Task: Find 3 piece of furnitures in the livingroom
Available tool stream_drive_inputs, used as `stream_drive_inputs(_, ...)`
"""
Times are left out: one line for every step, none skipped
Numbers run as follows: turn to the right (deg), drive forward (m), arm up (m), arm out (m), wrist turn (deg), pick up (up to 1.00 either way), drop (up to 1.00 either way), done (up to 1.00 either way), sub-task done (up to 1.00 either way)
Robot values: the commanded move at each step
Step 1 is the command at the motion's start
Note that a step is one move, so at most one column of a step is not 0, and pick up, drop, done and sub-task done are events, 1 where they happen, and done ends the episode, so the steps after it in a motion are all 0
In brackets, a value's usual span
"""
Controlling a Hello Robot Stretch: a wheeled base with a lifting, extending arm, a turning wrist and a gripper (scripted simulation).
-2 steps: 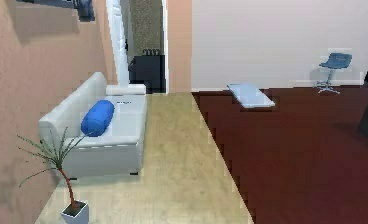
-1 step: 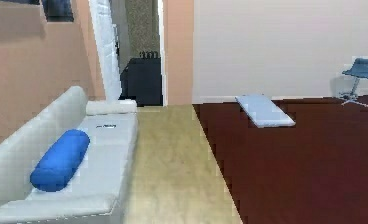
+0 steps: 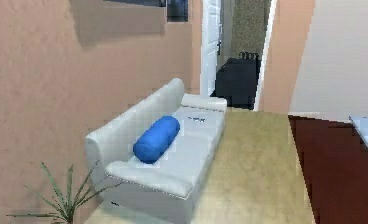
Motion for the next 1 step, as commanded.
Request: stream_drive_inputs(0.0,0.00,0.00,0.00,0.0,0.00,0.00,1.00,0.00)
